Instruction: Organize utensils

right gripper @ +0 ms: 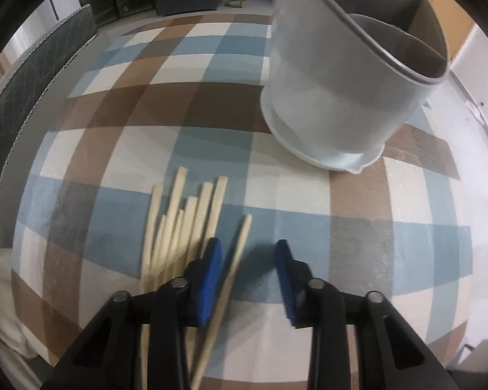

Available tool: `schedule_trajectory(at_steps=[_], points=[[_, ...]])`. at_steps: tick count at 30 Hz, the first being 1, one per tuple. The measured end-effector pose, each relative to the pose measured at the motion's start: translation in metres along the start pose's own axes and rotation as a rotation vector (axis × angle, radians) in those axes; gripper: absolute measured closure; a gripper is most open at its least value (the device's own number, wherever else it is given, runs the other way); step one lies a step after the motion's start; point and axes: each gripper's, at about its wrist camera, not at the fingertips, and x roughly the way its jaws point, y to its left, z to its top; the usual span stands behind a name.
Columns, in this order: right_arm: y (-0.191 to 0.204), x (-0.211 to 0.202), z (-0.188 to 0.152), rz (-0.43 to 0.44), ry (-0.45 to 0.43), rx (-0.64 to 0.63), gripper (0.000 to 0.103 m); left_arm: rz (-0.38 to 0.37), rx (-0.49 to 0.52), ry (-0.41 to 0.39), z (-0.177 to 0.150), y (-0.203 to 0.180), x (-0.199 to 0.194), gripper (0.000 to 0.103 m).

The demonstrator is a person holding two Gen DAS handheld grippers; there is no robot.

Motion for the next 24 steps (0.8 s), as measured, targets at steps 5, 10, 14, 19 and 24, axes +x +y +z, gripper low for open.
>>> schedule_trajectory(at_steps=[5,10,14,19,24], points=[[0.011,-0.002,0.010,0.032,-0.016,-0.027,0.099,0.023,-0.006,0.007,0.001,0.007,0.006,0.020],[-0.011,-0.019,0.012,0.132,-0.068,0.080,0.099,0.031,0.009,0.018,-0.001,0.010,0.012,0.020],[-0.035,-0.047,0.003,0.207,-0.152,0.154,0.100,0.012,0.048,0.055,-0.009,0.002,0.022,0.020],[-0.067,-0.079,-0.019,0.325,-0.265,0.251,0.100,-0.026,0.114,0.133,-0.025,-0.011,0.036,0.020],[-0.098,-0.091,-0.040,0.425,-0.345,0.362,0.100,-0.040,0.191,0.203,-0.045,-0.027,0.052,0.020]])
